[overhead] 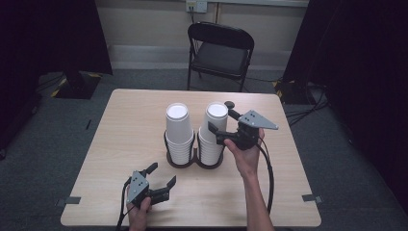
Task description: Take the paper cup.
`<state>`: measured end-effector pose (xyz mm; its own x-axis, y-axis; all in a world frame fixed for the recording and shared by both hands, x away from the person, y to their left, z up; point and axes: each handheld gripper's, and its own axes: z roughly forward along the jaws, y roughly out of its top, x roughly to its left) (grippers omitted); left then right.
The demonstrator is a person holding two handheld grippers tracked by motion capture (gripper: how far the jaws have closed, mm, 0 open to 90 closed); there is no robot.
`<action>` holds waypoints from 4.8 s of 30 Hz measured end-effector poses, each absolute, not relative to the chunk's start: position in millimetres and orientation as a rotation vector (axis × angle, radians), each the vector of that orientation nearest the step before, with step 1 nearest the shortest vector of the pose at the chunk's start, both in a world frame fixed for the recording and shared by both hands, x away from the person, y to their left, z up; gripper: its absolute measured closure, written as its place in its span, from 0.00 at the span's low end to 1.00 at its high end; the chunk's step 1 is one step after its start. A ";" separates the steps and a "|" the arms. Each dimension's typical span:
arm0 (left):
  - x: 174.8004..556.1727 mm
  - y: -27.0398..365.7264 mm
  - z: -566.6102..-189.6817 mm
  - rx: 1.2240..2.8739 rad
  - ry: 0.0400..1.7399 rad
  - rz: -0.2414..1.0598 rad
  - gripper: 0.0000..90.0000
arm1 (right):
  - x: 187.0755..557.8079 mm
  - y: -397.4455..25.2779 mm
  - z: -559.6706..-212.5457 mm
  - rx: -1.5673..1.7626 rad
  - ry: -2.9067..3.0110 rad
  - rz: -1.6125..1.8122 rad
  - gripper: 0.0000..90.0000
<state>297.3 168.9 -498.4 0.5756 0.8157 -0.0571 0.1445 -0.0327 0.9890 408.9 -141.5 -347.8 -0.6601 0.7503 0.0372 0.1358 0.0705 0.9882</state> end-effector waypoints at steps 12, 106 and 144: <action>297.8 170.6 -498.6 1.525 0.849 0.635 0.18 | 431.4 -129.2 -355.7 0.924 1.884 1.646 0.14; 297.5 170.0 -498.5 1.535 0.839 0.650 0.17 | 428.9 -126.7 -327.2 0.920 1.859 1.651 0.16; 298.2 169.9 -498.3 1.546 0.831 0.640 0.18 | 402.9 -161.2 -300.1 0.972 1.734 1.744 0.17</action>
<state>298.2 169.9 -498.3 0.5926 0.8033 -0.0589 0.1485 -0.0371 0.9882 402.9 -161.2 -300.1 -0.6250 0.7674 0.1428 0.1383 -0.0712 0.9878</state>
